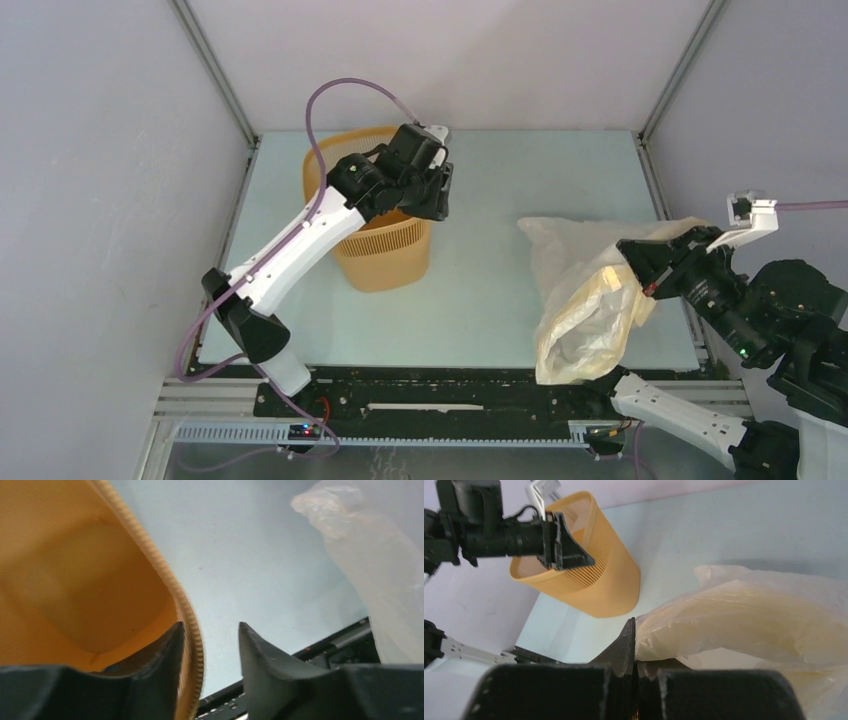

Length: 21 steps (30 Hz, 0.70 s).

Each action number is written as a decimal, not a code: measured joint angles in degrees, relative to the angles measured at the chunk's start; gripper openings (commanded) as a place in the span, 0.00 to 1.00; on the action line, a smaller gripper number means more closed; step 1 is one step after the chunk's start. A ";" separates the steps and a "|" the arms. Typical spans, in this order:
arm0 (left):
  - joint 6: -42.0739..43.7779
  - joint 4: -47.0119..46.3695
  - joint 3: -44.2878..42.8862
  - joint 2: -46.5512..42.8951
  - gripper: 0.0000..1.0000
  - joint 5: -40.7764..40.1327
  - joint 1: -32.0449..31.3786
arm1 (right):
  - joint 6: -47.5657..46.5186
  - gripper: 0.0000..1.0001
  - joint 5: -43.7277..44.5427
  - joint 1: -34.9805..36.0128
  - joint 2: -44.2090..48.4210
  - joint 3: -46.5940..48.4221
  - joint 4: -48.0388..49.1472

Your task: Put the trash bags into the trash bin

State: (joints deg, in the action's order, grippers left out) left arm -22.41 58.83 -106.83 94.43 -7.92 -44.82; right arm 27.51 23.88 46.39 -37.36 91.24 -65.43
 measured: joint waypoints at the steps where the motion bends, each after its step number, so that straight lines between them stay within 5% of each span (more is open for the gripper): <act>1: -0.37 0.02 0.00 0.00 0.63 0.81 -0.02 | -0.20 0.00 0.22 -0.02 -0.63 0.72 0.39; 12: -3.10 4.37 -8.83 -5.14 0.94 4.20 -0.92 | -8.07 0.00 2.82 -0.13 -13.62 12.90 11.39; 21: -7.13 4.07 -6.78 -20.87 0.90 -3.13 2.03 | -8.85 0.00 -1.92 -0.04 -21.16 21.11 18.18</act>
State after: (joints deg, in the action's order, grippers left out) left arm -29.54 62.89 -113.60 73.56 -11.05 -42.78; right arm 18.65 21.96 46.35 -58.52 112.36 -47.24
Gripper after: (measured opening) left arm 0.904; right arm 0.007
